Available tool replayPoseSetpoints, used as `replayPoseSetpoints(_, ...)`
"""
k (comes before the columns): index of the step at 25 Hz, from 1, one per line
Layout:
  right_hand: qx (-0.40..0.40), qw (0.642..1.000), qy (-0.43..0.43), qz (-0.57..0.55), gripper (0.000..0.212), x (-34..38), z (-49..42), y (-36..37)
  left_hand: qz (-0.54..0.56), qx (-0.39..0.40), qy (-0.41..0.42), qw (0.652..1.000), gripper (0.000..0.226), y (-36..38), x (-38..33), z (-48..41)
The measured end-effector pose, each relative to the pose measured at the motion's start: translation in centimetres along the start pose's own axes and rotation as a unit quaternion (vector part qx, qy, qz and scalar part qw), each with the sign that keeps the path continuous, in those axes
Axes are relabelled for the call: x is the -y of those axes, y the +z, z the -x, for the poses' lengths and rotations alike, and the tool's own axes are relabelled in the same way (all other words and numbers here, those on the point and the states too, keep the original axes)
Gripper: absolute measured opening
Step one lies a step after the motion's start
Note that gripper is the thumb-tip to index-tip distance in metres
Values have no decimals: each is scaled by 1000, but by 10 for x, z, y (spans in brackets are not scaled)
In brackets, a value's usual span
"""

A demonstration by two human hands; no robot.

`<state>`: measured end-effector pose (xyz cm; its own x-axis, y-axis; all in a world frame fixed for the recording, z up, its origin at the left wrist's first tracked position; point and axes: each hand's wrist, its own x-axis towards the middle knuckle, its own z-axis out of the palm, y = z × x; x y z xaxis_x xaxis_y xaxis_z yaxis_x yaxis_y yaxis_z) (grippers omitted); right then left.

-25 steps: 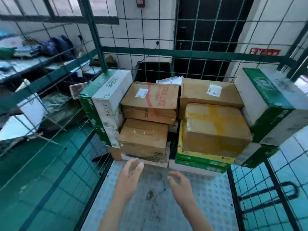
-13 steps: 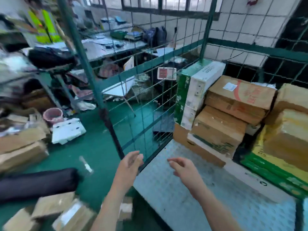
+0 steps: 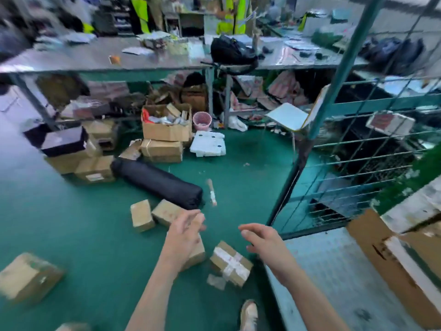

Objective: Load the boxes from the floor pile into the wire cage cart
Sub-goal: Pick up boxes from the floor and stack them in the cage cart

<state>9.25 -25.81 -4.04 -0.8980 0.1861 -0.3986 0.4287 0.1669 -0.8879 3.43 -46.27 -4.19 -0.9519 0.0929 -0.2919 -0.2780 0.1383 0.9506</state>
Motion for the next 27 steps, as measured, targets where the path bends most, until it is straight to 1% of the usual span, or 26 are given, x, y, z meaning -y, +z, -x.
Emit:
replayPoseSetpoints(5,77,996,4,45,16,13,-54,28,52,-76,-48,995,17,-30,15,-13)
replayPoseSetpoints(7,103,993,-5,49,16,25,-75,38,60,-104,-44,992,16,-43,10,-23)
replayPoseSetpoints(13,186,981,-22,56,17,55,-142,74,77,-230,-45,969,16,-88,-6,-43)
replayPoseSetpoints(17,280,956,-28,83,17,67,-166,133,95,-326,-52,939,17,-123,8,-26)
replayPoseSetpoints(21,367,921,-35,128,16,76,-160,205,136,-421,-80,893,17,-163,29,8)
replayPoseSetpoints(24,414,896,-47,156,15,86,-150,263,156,-472,-89,863,17,-200,43,35)
replayPoseSetpoints(27,449,871,-77,185,15,96,-126,328,162,-519,-81,836,21,-246,54,70)
